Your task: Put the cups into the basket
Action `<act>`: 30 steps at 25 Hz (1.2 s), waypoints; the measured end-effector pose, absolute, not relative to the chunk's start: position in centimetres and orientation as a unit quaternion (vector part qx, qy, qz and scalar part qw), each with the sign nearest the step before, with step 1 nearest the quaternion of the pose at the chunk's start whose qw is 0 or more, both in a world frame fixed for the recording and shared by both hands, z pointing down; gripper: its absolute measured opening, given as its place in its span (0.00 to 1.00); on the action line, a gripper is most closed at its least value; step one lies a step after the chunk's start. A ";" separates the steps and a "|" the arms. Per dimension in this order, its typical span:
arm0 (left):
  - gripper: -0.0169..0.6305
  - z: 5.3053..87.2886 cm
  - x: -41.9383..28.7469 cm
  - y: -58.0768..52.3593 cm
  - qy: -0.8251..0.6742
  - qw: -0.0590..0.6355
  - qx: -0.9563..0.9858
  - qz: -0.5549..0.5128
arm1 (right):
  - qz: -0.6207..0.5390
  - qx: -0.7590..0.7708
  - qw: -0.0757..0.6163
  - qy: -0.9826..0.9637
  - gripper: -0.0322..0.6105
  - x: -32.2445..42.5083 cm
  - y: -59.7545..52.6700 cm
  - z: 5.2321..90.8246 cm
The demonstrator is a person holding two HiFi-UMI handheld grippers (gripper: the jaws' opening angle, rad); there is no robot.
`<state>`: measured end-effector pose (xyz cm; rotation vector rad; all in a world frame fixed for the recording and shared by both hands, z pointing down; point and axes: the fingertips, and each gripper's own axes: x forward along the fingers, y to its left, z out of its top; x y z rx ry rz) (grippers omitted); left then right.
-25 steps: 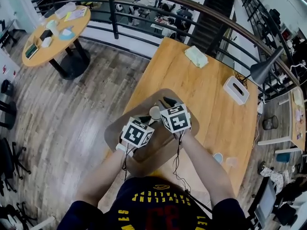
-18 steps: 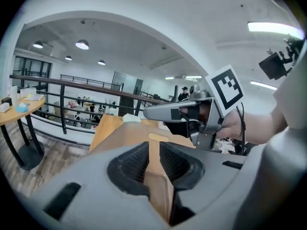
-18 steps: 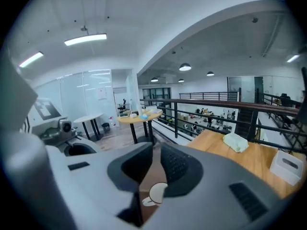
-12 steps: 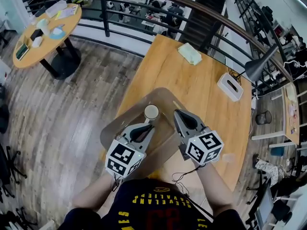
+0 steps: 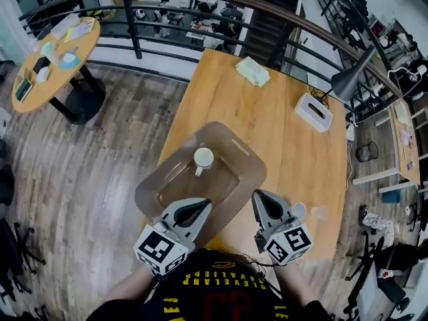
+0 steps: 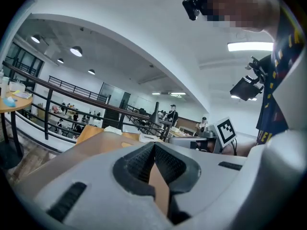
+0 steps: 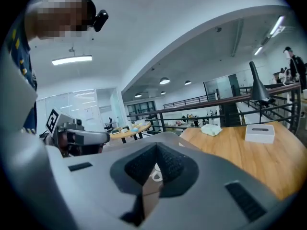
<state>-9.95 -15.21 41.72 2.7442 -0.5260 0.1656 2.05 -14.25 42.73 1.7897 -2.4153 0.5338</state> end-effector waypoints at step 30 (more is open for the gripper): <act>0.05 41.8 3.6 -2.4 -0.148 0.193 0.967 0.068 | 0.163 0.574 0.036 -0.802 0.07 8.5 -1.1 43.5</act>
